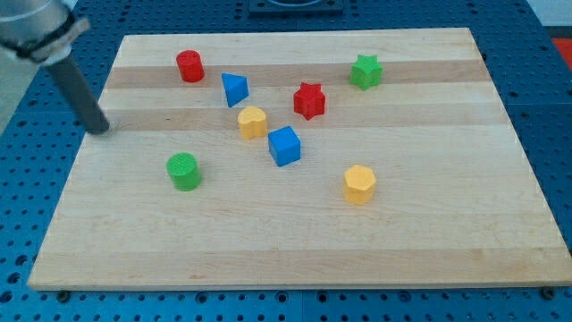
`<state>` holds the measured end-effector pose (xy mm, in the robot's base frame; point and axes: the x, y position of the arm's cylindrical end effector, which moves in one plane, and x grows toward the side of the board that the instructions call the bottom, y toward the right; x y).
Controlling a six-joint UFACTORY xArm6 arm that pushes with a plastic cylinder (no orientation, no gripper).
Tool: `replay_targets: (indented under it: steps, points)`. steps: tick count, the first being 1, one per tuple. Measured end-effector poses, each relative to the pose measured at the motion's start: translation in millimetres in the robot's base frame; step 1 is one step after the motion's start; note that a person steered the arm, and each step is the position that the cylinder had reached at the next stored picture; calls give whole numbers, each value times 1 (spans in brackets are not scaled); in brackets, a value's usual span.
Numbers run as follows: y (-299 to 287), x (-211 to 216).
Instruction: Place your arm above the blue triangle
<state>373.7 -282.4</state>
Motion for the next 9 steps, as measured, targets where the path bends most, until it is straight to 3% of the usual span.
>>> replay_targets:
  steps: [1, 3, 5, 6, 8, 9]
  points:
    - [0, -75]
    - [9, -110]
    - [135, -152]
    - [149, -152]
    - [158, -84]
    - [158, -84]
